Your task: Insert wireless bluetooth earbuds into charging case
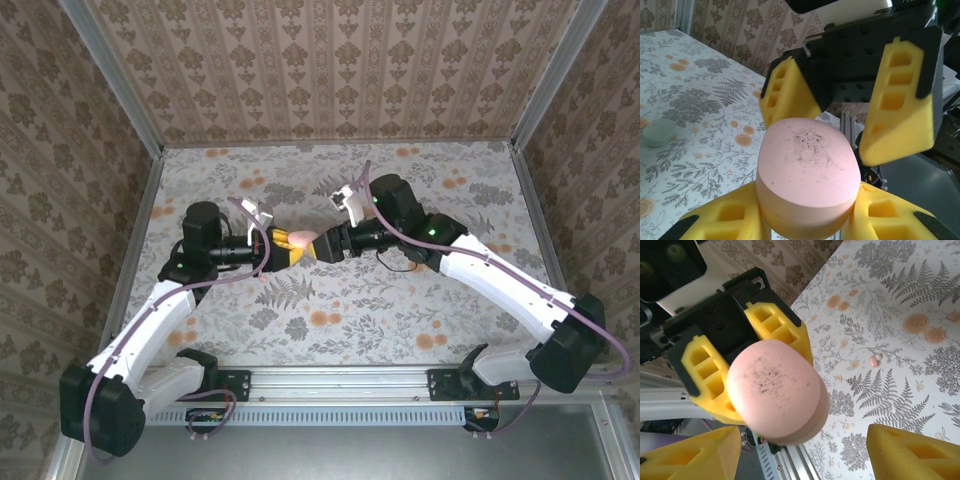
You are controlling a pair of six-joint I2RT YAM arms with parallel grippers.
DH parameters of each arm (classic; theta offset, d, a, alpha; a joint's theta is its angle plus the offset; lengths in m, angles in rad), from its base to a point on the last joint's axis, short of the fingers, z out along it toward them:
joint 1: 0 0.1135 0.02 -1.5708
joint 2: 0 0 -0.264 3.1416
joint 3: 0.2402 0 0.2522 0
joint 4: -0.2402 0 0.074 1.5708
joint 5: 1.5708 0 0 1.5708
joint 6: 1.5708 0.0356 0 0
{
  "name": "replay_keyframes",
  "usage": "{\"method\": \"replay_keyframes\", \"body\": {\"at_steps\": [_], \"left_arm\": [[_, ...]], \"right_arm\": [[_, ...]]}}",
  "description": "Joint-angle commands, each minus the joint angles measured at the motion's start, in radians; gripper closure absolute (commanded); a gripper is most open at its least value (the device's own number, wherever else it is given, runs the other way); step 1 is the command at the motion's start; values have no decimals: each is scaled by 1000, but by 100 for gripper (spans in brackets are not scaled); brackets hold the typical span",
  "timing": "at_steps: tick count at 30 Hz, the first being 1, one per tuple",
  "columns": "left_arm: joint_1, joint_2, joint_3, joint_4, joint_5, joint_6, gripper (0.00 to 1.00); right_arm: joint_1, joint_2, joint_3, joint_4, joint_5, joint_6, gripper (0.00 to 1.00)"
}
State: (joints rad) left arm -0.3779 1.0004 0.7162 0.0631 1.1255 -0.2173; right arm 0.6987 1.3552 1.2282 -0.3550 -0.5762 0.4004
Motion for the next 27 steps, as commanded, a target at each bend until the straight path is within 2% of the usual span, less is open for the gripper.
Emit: {"method": "replay_keyframes", "body": {"at_steps": [1,7,17,27], "left_arm": [[1,-8,31,43,43,-25,82],[-2,-9,34,41,56,-24,82],[-14,-7,34,42,72,-16,82],[-21,-6,35,29,49,-7,83]], "right_arm": [[7,18,53,-32,13,-40,32],[2,57,88,-61,96,-20,33],[-64,74,120,-66,143,59,35],[-111,58,110,-34,122,129,35]]}}
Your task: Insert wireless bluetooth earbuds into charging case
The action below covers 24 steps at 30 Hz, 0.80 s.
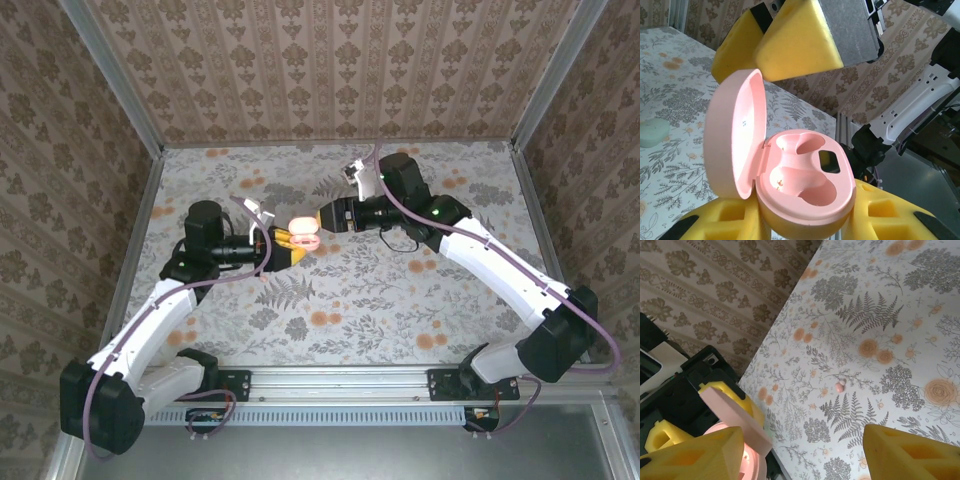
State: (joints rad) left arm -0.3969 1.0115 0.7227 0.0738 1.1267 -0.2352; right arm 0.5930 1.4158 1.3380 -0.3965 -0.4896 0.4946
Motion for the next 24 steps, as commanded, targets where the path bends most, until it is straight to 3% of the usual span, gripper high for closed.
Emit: {"method": "replay_keyframes", "body": {"at_steps": [1,9,16,21,24], "left_arm": [[-1,-16,27,16,41,10,83],[21,-17,21,12,11,4,83],[61,-47,13,-30,-27,21,82],[100,-98,3,-109,-62,65,83],[125,-143,-4,-172,-82,98,83]], "right_arm": [[-6,-10,-3,11,29,38,35],[-7,-103,-59,36,-29,70,35],[-17,-147,-59,-9,28,95,35],[-27,-77,-33,-86,114,122,40],[-16,21,-31,-68,83,152,45]]}}
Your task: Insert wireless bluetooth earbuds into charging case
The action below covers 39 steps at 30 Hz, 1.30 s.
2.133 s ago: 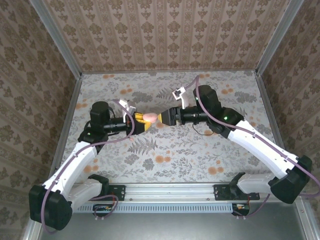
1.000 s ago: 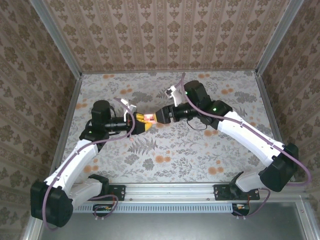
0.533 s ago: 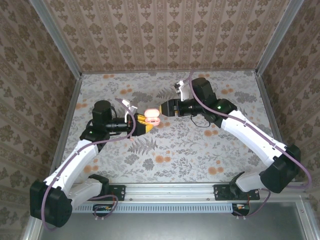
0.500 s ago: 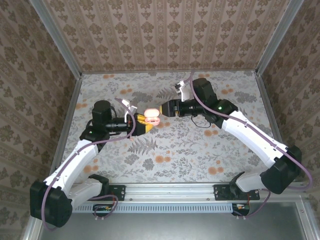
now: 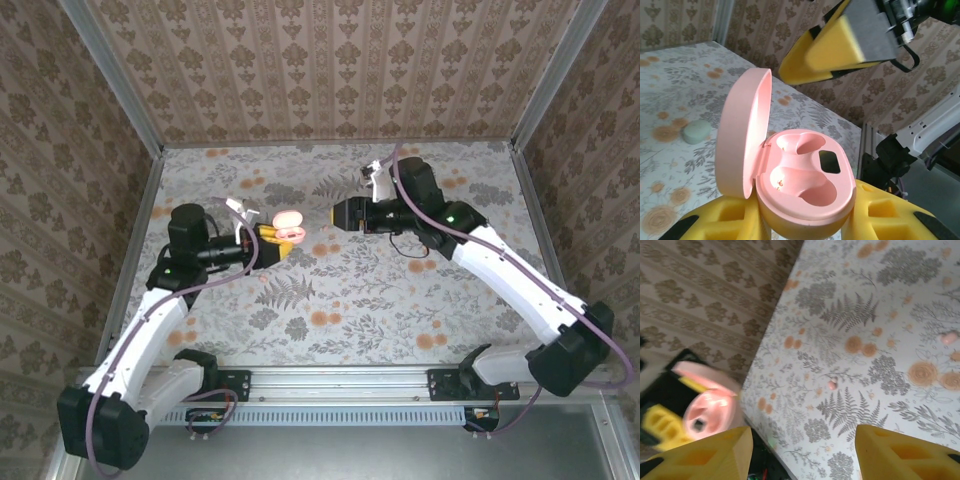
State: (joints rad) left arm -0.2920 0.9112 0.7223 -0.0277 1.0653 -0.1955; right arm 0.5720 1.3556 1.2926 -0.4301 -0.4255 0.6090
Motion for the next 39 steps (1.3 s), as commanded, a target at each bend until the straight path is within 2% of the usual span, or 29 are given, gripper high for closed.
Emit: {"method": "replay_keyframes", "body": {"at_steps": [1,5,11,14,18,23,32,39], "left_arm": [[29,-58,-8,-88,-25,65,83],[65,-124,-20,-153,-39,91,82],[99,-221,-10,-264,-71,130,82],[105,-266,9,-320,-92,153,82],[109,-308,38,-395,-117,188,82],[114,-337,48,-399,-120,187,83],[117,-359,22,-385,-115,174,83],[119,-359,11,-376,-125,177,83]], "right_arm": [[13,114,5,-6,3,47,45],[37,264,-18,134,-74,106,54],[177,516,151,50,0,10,61],[222,613,202,42,-12,50,65],[287,679,226,93,-40,100,70],[349,773,281,118,-59,133,76],[387,927,438,73,-31,116,83],[384,990,494,50,19,105,86]]}}
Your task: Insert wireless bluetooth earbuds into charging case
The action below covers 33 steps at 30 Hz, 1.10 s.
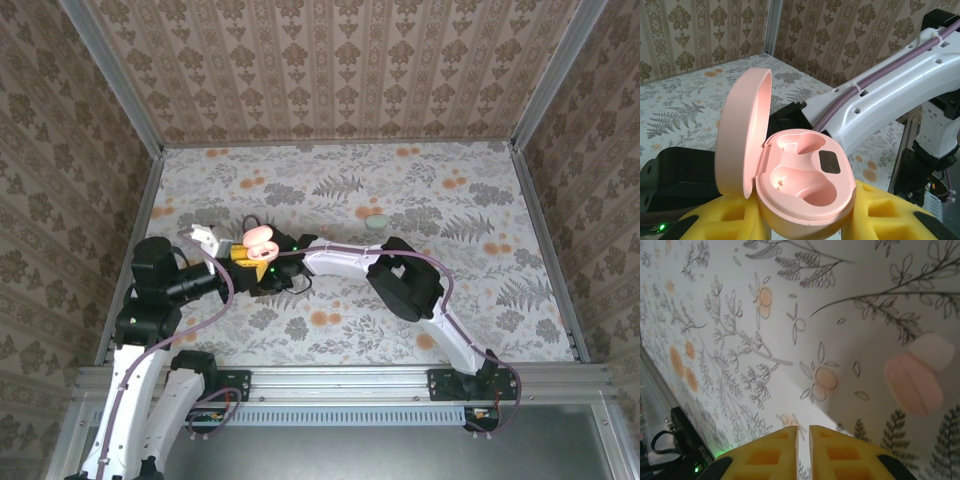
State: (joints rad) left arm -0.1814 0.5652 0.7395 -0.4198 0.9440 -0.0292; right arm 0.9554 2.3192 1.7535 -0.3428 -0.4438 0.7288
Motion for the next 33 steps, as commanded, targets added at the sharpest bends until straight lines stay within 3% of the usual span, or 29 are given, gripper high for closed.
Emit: {"method": "replay_keyframes", "body": {"at_steps": [1,18,29,33], "left_arm": [[8,-13,-7,16,-7,12,83],[20,17,-30,127,-72,-2,83],[30,12,-23,108,-100,22,83],[30,6,-9,54,-113,54,83]], "right_arm": [[-1,30,34,-43,45,-16,86],[-106,-20,-6,-93,147,3,88],[-97,-115,-86,-54,152,73,86],[-86,-115,-98,-41,161,124,81]]}}
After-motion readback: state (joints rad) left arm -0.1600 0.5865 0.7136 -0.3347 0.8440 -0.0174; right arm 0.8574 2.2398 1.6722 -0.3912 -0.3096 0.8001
